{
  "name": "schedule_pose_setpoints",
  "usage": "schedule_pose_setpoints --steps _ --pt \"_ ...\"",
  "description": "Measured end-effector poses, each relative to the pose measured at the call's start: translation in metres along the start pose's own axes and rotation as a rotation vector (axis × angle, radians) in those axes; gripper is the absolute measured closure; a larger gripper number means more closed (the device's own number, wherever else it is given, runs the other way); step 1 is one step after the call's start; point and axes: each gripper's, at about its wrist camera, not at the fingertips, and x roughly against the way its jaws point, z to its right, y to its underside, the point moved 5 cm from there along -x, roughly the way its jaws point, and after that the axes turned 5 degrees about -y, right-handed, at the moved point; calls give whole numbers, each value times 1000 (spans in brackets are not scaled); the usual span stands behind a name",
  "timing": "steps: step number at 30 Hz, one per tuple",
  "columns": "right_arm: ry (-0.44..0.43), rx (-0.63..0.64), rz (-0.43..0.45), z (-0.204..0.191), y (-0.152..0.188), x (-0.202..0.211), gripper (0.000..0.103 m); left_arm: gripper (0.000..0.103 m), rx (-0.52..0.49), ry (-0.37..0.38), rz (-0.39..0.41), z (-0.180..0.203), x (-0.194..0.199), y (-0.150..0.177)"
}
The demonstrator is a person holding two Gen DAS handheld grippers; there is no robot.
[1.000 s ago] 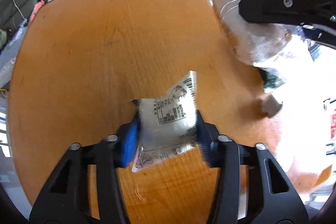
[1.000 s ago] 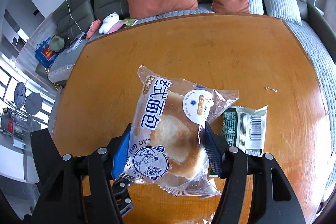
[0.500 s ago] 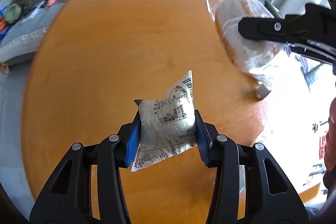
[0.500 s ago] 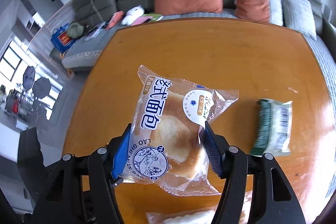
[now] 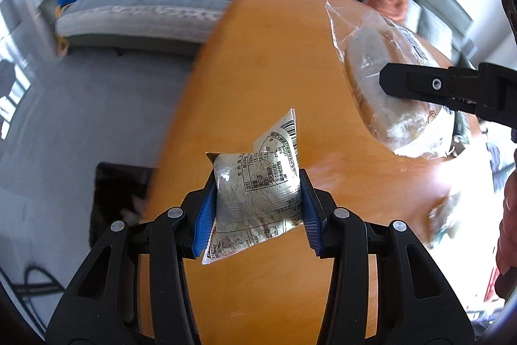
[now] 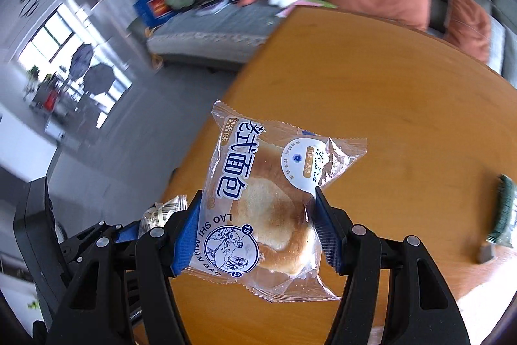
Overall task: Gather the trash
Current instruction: 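Carry packet and bread bag over the bin and open both tools, then move both open tools back over the table toward the remaining items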
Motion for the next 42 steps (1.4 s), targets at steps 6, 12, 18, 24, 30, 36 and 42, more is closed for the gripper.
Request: schedule_pose_setpoints --steps 6,12,18,24,30,36,42 --pt "-73 108 -56 -77 1 -33 38 57 121 -72 5 -75 13 14" --pt "-159 232 -115 -153 6 -65 38 56 255 -172 1 -145 30 40" --pt "-209 306 -193 -212 12 -107 37 55 365 -253 -46 -202 32 72" --pt "-243 335 -231 -255 1 -142 30 6 435 -373 -37 -235 33 76" --pt "-249 372 -200 -268 -7 -139 30 6 471 -403 -38 -262 34 76" --pt "-247 357 -206 -260 -4 -139 30 6 476 -398 -42 -269 32 77" --pt "-244 330 -190 -243 -5 -125 30 6 433 -399 -24 -257 36 68"
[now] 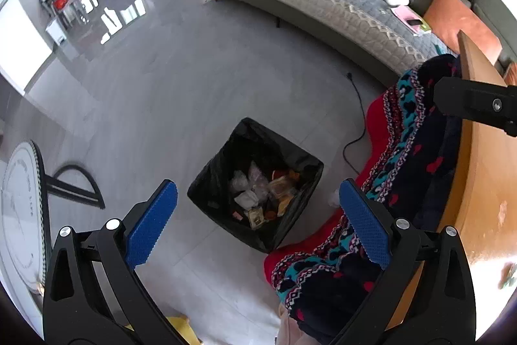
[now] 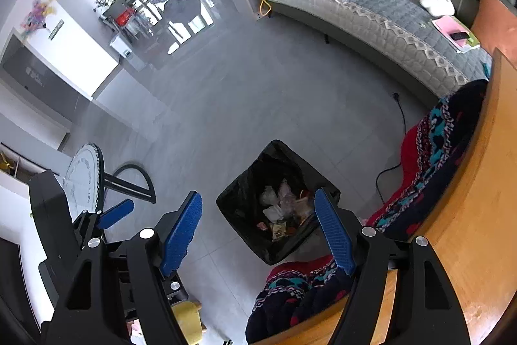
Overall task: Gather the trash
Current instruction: 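Move both open tools back over the table toward the remaining items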
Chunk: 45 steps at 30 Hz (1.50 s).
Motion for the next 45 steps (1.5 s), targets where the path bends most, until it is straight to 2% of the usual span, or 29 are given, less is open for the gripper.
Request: schedule_pose_setpoints --steps 8,17,29,37,45 --pt "20 -40 47 22 16 38 30 6 -46 32 50 27 21 -8" --pt "61 -129 117 70 49 91 30 6 -136 106 88 89 45 -2" --pt "134 -277 192 154 118 174 30 6 -311 202 113 205 84 25" --pt "227 -423 250 227 181 232 30 6 -497 296 117 302 112 59" --pt "315 -579 291 293 245 279 30 6 -673 381 114 382 134 93"
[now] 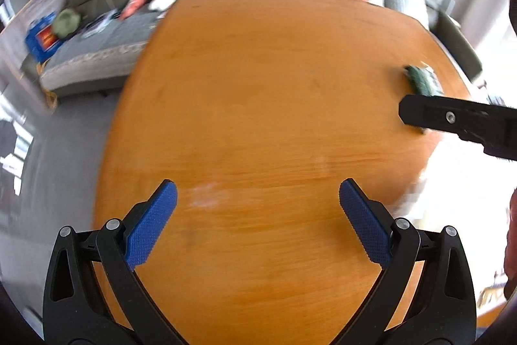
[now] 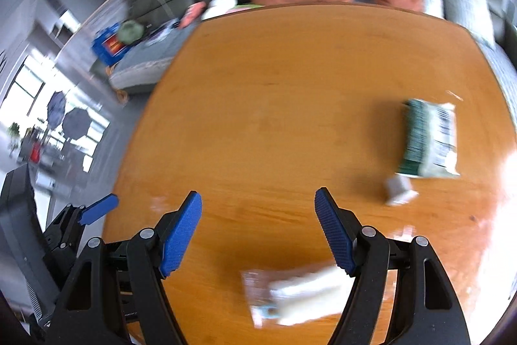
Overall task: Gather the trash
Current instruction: 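Move both open tools back over the table toward the remaining items, then grasp the white plastic cap with right tool while left tool grasps the sponge bag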
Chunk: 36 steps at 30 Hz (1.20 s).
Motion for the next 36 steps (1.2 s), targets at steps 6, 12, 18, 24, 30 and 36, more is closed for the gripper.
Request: schedule_pose_setpoints --steps 6,12,18,24,30,36 --pt "62 -80 7 58 4 12 30 6 -90 63 1 46 -1 -8" --pt "114 -135 -38 104 13 5 30 6 -165 104 5 80 2 -7" --pt "151 -120 -89 119 19 -19 36 6 -173 105 -15 93 -3 -6" --pt "204 -45 -106 110 16 -38 42 6 -152 95 -36 89 -9 -6" --pt "205 -30 -136 105 10 -55 64 6 -151 87 -45 86 -10 -4" --pt "172 -42 -142 108 7 -53 70 6 -164 86 -49 91 -11 -4"
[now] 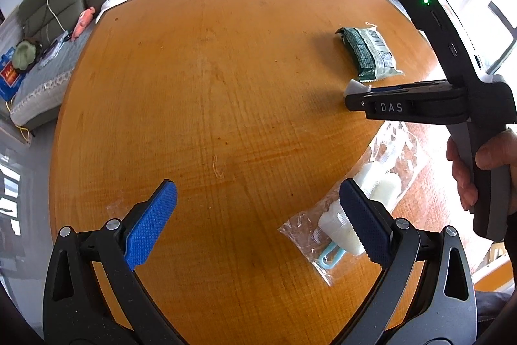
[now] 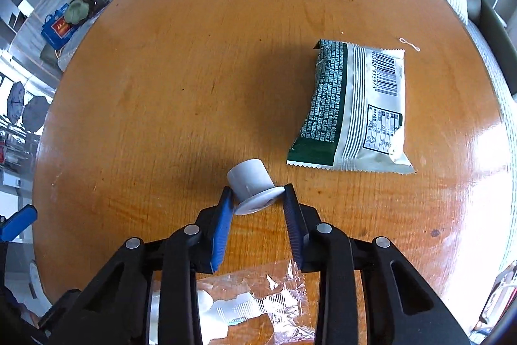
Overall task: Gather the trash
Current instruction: 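Grasp the white plastic cap with right tool while left tool grasps the sponge bag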
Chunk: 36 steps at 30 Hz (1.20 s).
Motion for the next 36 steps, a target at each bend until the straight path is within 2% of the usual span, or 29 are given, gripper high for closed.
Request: schedule_pose_setpoints --steps 7,11,19,23,26,30,31,33,34,36 --pt "-33 -51 16 17 5 18 70 6 -37 30 4 13 1 -1" --pt "-19 -70 40 30 11 39 70 6 -64 93 -7 28 -1 -2" --pt "-23 -158 115 60 26 79 70 6 -224 174 -40 81 -11 1" --pt "-12 -195 120 73 26 82 70 6 -270 161 -79 100 -33 8" --pt "-6 -218 123 81 32 85 70 6 -265 137 -99 103 -47 7" --pt "1 -229 122 84 35 87 70 7 -201 143 -113 98 -59 0" --pt "1 -231 121 84 36 86 70 9 -192 145 -110 97 -61 -2" --pt "0 -229 118 85 37 85 70 27 -173 155 -113 95 -65 -4" --pt "-2 -228 117 85 37 86 70 30 -166 144 -99 93 -65 -5" --pt "-4 -221 114 84 36 85 70 43 -136 129 -85 87 -65 -9"
